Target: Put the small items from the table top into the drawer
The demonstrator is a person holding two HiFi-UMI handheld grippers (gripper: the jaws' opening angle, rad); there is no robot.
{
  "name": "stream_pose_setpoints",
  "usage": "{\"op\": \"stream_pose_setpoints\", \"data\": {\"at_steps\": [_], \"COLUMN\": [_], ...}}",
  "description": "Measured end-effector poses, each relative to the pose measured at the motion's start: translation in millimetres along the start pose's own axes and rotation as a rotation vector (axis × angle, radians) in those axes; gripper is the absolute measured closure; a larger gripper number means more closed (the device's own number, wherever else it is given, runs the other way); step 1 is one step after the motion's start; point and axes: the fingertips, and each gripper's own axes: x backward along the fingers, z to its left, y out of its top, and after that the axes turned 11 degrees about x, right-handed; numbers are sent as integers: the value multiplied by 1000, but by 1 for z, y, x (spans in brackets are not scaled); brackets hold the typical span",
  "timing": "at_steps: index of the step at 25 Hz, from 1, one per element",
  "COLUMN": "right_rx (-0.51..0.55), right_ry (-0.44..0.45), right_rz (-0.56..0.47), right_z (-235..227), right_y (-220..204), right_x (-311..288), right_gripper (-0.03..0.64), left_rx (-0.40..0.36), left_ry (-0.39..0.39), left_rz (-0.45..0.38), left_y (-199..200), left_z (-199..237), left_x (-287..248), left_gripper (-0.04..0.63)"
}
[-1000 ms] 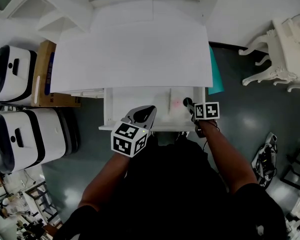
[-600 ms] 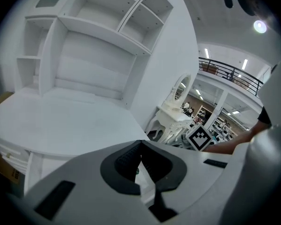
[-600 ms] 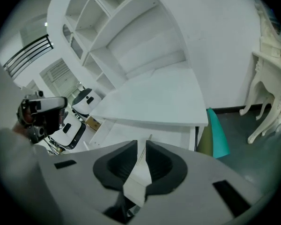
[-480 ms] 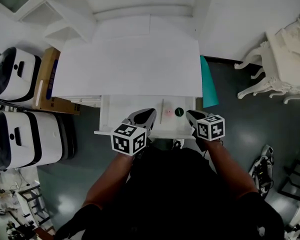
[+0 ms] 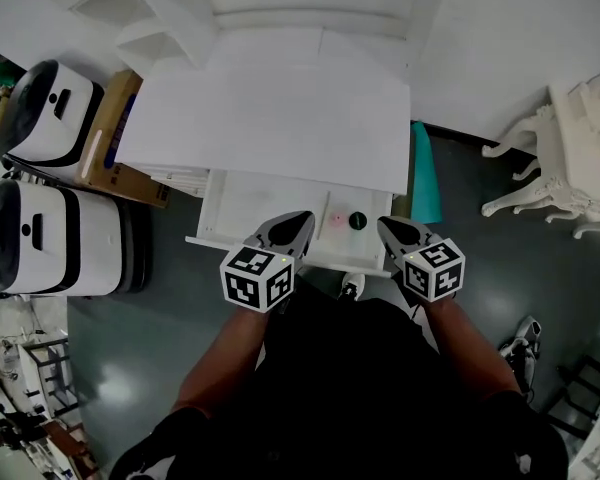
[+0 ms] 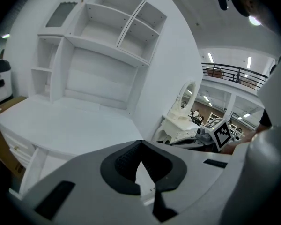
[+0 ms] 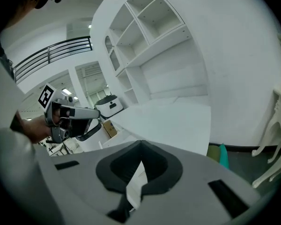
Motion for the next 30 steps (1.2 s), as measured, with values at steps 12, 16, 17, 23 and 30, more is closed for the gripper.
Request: {"op": "stream_pose_setpoints", "data": {"at_steps": [12,16,17,23,30], "right_rx": [2,-40,-57,-57,-77], "right_ry": [-26,-59,-67,-127,-105], "right_rz": [-64,-61,-61,-63,-107], "right_z": [35,53,60,106,161], "right_y": [6,-5,-7,-20,-23], "right_x": [34,41,42,55,60], "right_gripper": [591,591,591,589,589], "left_rx": [-47,-63,-66,-62,-67], "left_ry": [-20,-64,-73,-113,-152], "left_rz": [2,19,26,43,66], "left_y": [-17,-26,-29,-56,-84], "left_z": [-20,-26,-27,-25,-20], "left_x": [31,48,55,93,125], "left_gripper": [592,592,591,592,591]}}
